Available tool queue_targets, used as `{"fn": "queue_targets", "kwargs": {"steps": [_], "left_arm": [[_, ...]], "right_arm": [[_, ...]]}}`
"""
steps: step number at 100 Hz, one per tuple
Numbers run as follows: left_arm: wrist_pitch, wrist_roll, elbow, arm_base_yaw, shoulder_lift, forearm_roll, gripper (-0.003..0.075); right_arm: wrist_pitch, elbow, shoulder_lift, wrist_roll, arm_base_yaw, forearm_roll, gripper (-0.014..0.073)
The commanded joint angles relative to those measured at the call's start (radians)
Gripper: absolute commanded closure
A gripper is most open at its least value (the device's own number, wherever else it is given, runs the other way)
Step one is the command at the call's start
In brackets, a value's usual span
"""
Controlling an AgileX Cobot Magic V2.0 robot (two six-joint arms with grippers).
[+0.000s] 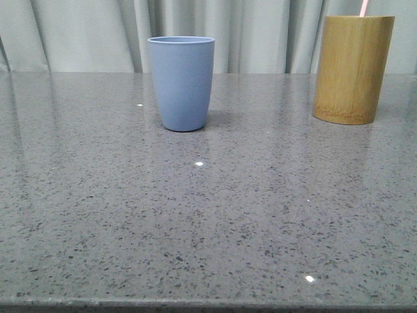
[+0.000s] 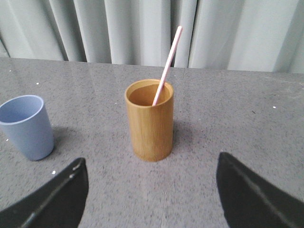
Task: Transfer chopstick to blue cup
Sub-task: 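Raise the left gripper away from the blue cup, then move the right gripper over the bamboo holder and grasp the pink chopstick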
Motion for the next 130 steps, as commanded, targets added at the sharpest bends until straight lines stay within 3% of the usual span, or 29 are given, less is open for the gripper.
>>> {"fn": "queue_targets", "kwargs": {"steps": [1,24,66,130], "left_arm": [[-0.077,-0.01,-0.024,0.002,0.005,-0.009,0.0408],[-0.077,-0.01,-0.024,0.002,0.005,-0.009,0.0408],[-0.073,-0.01,-0.024,0.002,0.005,-0.009,0.0408],[-0.073,-0.01,-0.024,0.002,0.005,-0.009,0.0408]], "right_arm": [[-0.174,-0.041,0.079,-0.005,0.001,0.009,0.0032],[-0.395,-0.092,0.304,-0.015,0.001,0.009,0.0033],[-0.583,-0.251,0.638,-0.014,0.001,0.01,0.0033],[-0.651,-0.389,0.868,-0.014,0.001,0.01,0.0033]]}}
